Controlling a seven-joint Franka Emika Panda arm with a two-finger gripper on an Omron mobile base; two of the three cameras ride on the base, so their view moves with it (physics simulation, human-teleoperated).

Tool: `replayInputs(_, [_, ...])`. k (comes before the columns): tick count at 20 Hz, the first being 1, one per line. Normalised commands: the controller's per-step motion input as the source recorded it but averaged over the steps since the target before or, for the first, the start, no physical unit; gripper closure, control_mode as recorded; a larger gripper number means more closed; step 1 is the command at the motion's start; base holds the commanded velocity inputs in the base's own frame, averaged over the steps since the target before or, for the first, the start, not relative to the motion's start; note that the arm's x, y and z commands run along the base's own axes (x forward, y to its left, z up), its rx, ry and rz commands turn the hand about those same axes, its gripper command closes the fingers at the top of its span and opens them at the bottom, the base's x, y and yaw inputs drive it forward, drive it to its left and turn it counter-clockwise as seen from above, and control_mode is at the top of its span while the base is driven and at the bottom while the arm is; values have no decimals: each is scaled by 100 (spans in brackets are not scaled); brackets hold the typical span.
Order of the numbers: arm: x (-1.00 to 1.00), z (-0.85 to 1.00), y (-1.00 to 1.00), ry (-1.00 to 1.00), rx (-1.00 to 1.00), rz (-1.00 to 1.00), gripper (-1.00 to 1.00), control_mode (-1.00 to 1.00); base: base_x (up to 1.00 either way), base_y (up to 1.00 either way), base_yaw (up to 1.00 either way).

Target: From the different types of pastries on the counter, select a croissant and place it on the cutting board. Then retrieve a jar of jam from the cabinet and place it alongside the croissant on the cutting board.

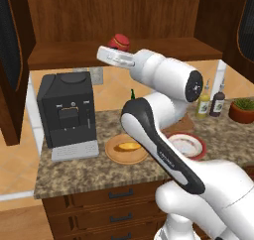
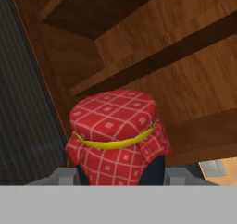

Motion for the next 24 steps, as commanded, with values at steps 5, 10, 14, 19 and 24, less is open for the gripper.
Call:
replayInputs(5, [-84,0,-42,16,2,-4,100,-100,0,0,0])
replayInputs(10, [-92,0,-44,2,5,-2,100,-100,0,0,0])
replayInputs(14, [-17,-3,-17,16,0,0,100,-100,0,0,0])
replayInputs(19, [-16,-17,-18,26,0,0,100,-100,0,0,0])
replayInputs(24, [-72,-14,-50,15,0,-4,100,-100,0,0,0])
